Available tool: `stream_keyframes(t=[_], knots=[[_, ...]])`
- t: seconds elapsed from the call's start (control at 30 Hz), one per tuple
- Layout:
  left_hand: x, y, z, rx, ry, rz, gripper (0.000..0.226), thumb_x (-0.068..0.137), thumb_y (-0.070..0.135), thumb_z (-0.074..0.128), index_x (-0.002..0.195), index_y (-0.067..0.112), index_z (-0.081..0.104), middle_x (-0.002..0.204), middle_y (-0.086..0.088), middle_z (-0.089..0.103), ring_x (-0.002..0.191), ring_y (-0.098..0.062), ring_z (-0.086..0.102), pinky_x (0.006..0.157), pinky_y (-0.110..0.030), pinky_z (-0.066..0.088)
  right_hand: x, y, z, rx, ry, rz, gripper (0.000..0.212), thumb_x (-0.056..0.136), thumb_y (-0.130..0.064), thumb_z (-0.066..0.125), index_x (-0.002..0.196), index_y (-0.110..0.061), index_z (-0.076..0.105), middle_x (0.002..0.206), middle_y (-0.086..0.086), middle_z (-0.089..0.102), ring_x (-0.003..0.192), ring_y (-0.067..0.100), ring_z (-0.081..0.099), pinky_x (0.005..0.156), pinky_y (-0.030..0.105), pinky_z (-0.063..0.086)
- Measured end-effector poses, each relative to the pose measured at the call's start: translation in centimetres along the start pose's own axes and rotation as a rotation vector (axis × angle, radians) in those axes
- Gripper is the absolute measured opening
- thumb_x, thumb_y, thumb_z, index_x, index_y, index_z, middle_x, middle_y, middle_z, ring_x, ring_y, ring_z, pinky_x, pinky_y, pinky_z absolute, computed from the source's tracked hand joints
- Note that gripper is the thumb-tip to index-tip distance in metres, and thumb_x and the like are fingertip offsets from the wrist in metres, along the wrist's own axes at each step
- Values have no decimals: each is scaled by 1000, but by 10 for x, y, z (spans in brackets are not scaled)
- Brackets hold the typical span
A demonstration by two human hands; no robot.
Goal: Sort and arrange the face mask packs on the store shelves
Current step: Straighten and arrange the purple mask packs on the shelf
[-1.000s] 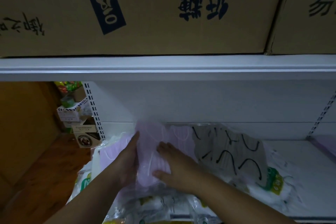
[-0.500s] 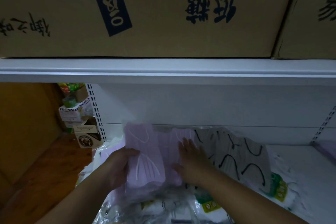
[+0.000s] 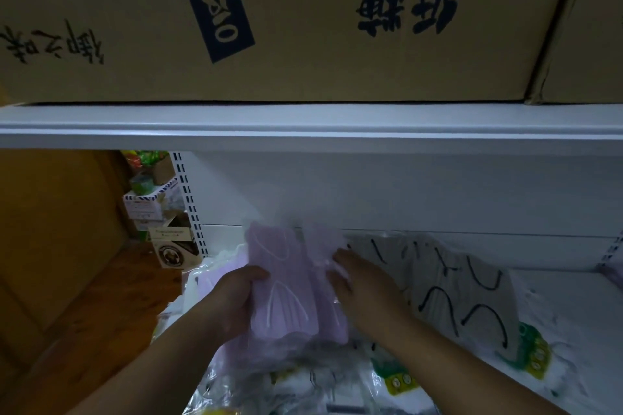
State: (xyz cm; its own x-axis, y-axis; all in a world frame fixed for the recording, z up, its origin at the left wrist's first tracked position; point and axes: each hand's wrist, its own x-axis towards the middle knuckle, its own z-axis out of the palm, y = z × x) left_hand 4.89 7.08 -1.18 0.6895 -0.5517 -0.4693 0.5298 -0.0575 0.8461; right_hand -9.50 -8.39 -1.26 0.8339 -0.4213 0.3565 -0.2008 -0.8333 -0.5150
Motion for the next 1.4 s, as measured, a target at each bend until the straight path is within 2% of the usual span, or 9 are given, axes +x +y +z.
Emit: stream_keyframes(t=[0.13, 0.27, 0.47, 0.57, 0.73, 0.97, 1.17, 1.3, 1.4], knots=[[-3, 0, 7, -107, -144, 40, 44, 93, 31, 48, 122, 0, 60, 105, -19, 70, 92, -30, 68, 81, -40, 53, -5, -37, 21, -21, -228, -239, 47, 94, -31, 50, 135, -11, 43, 141, 8, 43, 129, 22, 40, 104, 29, 34], [-1, 1, -6, -138, -224, 9, 67, 91, 61, 40, 127, 8, 60, 126, -21, 62, 122, -37, 55, 108, -49, 37, -9, -40, 40, -148, -338, -201, 71, 94, -43, 48, 151, -12, 20, 160, 6, 11, 147, 18, 9, 117, 24, 6], [0, -3, -20, -11, -137, 16, 51, 72, 10, 60, 120, -6, 61, 107, -25, 69, 91, -35, 69, 81, -39, 54, -2, -40, 42, 15, -336, -204, 64, 98, -45, 41, 153, -22, 17, 160, -10, 8, 145, 2, 3, 114, 18, 6], [2, 3, -36, -9, -111, 43, 49, 72, 6, 60, 119, -6, 59, 106, -28, 68, 91, -39, 69, 78, -43, 55, 5, -17, 36, -87, -295, -135, 61, 100, -37, 38, 153, -19, 13, 161, -1, 6, 148, 11, 5, 114, 19, 3], [5, 10, -54, -10, -117, 74, 41, 70, 8, 61, 109, -5, 62, 96, -26, 71, 78, -36, 72, 55, -35, 58, -3, 18, 52, -425, -539, 48, 76, 95, -57, 36, 152, -14, 11, 161, 8, 4, 147, 28, 6, 119, 41, 8], [3, 15, -52, -9, -130, 77, 38, 69, 11, 57, 106, 1, 63, 87, -21, 73, 70, -33, 72, 62, -37, 54, 1, 6, 54, -408, -313, 30, 44, 96, -45, 44, 129, -17, 49, 128, 7, 53, 115, 25, 50, 91, 30, 35], [12, 25, -57, 23, -172, 199, 30, 77, 0, 51, 105, 4, 61, 83, -20, 73, 72, -34, 72, 52, -36, 58, -7, -23, 8, 159, 28, 216, 26, 96, -36, 48, 114, -20, 60, 107, 0, 67, 96, 17, 63, 86, 32, 50], [15, 17, -11, -2, -330, 165, 34, 69, 1, 54, 101, 6, 66, 87, -21, 72, 71, -32, 71, 60, -37, 59, -23, -40, -18, 143, 43, 138, 41, 95, -33, 51, 134, -22, 46, 131, -2, 56, 116, 18, 55, 94, 27, 42], [11, -3, 43, 34, -471, 106, 30, 84, 11, 50, 102, -1, 71, 99, -20, 72, 81, -28, 73, 66, -35, 59, -41, -35, -30, -10, 60, 161, 51, 96, -32, 51, 144, -21, 36, 146, -1, 44, 127, 18, 47, 96, 20, 34]])
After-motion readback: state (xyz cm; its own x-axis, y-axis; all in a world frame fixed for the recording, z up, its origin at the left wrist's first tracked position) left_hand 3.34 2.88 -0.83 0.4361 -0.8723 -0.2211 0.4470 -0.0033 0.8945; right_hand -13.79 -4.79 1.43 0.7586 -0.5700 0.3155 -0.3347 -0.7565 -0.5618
